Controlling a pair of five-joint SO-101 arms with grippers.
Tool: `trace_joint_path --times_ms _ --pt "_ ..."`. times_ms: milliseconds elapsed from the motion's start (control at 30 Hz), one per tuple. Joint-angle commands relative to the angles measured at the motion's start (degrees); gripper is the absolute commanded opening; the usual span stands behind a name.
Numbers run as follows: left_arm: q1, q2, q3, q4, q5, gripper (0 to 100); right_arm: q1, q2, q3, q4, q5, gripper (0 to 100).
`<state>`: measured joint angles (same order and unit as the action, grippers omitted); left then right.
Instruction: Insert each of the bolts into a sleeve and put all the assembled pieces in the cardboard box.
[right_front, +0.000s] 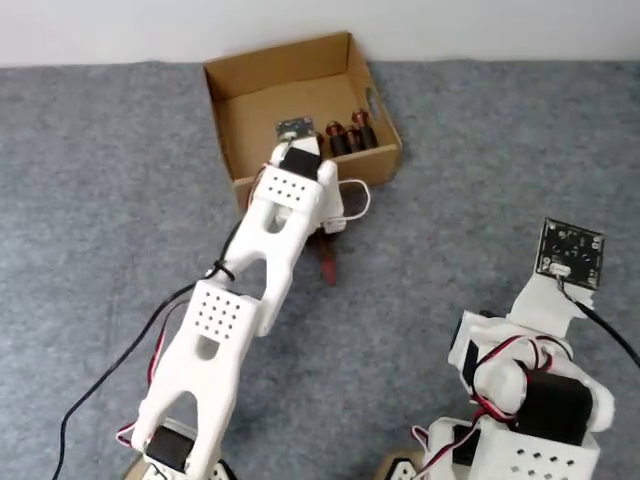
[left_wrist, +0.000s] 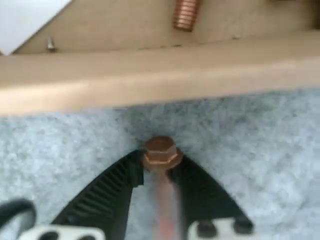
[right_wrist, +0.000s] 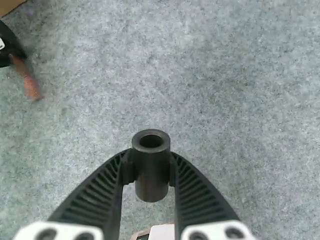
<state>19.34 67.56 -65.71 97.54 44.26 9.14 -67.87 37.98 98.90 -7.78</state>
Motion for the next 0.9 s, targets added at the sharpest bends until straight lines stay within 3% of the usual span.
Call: trace_joint_path --times_ms 0,233,567,867 --pt "-0.1 0.4 -4.2 3.0 0.5 0 0.4 -0.3 -0.4 -0.1 -0.5 0.8" --pt "1.7 -7.4 -0.5 3.1 0.4 0 0.4 -0.4 -0.8 0.3 -0.4 0.8" --pt "4.3 -38.2 30.9 2.5 -1.6 0 0.0 -0.5 -0.8 0.3 -0.1 0.8" --pt "4.2 -67.9 53.1 -6.1 -3.7 0 -12.4 -13.6 2.0 -3.3 -0.1 0.8"
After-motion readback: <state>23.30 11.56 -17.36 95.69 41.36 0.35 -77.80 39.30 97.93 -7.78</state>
